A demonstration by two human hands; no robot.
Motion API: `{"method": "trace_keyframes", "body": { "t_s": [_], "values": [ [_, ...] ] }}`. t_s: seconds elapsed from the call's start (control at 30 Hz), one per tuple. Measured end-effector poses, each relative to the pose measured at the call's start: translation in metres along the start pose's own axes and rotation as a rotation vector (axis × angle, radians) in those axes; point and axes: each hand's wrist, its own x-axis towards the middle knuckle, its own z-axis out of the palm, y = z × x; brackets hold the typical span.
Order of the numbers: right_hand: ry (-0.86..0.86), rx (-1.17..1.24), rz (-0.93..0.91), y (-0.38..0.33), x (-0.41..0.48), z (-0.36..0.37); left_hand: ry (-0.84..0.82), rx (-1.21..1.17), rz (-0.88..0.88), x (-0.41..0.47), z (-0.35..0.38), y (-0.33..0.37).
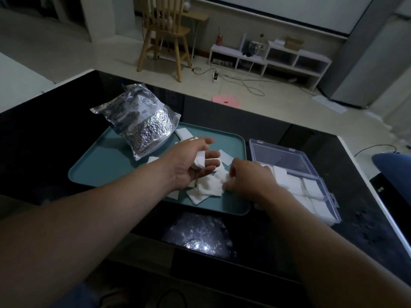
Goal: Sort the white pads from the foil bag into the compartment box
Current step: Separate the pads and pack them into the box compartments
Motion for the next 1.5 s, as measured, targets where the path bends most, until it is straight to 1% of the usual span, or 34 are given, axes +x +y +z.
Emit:
{"method": "trace_keyframes", "body": {
  "t_s": [0.13, 0.2, 0.27, 0.33, 0.4, 0.43, 0.47, 0.57, 0.63, 0.77, 0.8, 0.83, 0.9, 0.97, 1.03, 1.1, 1.17, 1.27, 1.4, 1.5],
  "values": [
    [-0.015, 0.022, -0.016, 0.003, -0.001, 0.004, 0.045, 0.048, -0.014, 0.001, -0.001, -0.003],
    [-0.005, 0.075, -0.011, 0.005, -0.002, 0.002, 0.058, 0.098, -0.005, 0.004, -0.001, -0.005],
    [0.042, 0.242, 0.036, 0.011, -0.001, -0.003, 0.057, 0.142, 0.016, 0.006, 0.0, -0.007],
    [0.098, 0.487, 0.073, 0.016, -0.001, -0.01, 0.024, 0.165, 0.042, 0.007, 0.001, -0.009],
    [0.112, 0.756, 0.07, 0.016, -0.005, -0.016, -0.051, 0.175, 0.059, 0.006, 0.005, -0.011],
    [0.104, 0.856, 0.052, 0.013, -0.009, -0.018, -0.094, 0.175, 0.065, 0.005, 0.008, -0.012],
    [0.105, 0.904, 0.019, 0.009, -0.012, -0.019, -0.136, 0.177, 0.072, 0.004, 0.01, -0.014],
    [0.173, 0.833, -0.09, -0.001, -0.016, -0.017, -0.226, 0.191, 0.09, 0.0, 0.02, -0.015],
    [0.223, 0.765, -0.128, -0.002, -0.019, -0.015, -0.232, 0.206, 0.072, 0.001, 0.023, -0.016],
    [0.323, 0.682, -0.195, 0.008, -0.027, -0.017, -0.189, 0.046, -0.03, 0.005, 0.022, -0.013],
    [0.333, 0.639, -0.231, 0.011, -0.029, -0.018, -0.206, 0.033, -0.067, 0.004, 0.021, -0.012],
    [0.315, 0.607, -0.273, 0.014, -0.031, -0.019, -0.246, 0.03, -0.108, 0.002, 0.021, -0.011],
    [0.246, 0.597, -0.334, 0.014, -0.037, -0.02, -0.379, 0.024, -0.182, -0.004, 0.02, -0.01],
    [0.175, 0.687, -0.33, 0.014, -0.041, -0.021, -0.535, -0.002, -0.209, -0.008, 0.023, -0.01],
    [0.12, 0.842, -0.323, 0.016, -0.041, -0.021, -0.616, -0.059, -0.205, -0.009, 0.025, -0.012],
    [0.101, 0.938, -0.336, 0.02, -0.04, -0.023, -0.624, -0.086, -0.199, -0.01, 0.024, -0.012],
    [0.098, 0.962, -0.35, 0.023, -0.041, -0.025, -0.606, -0.089, -0.171, -0.013, 0.023, -0.012],
    [0.122, 0.932, -0.352, 0.022, -0.044, -0.027, -0.576, -0.069, -0.138, -0.013, 0.024, -0.013],
    [0.143, 0.913, -0.357, 0.02, -0.043, -0.025, -0.551, -0.055, -0.16, -0.009, 0.024, -0.017],
    [0.17, 0.866, -0.352, 0.021, -0.042, -0.023, -0.496, -0.056, -0.173, -0.006, 0.024, -0.019]
  ]
}}
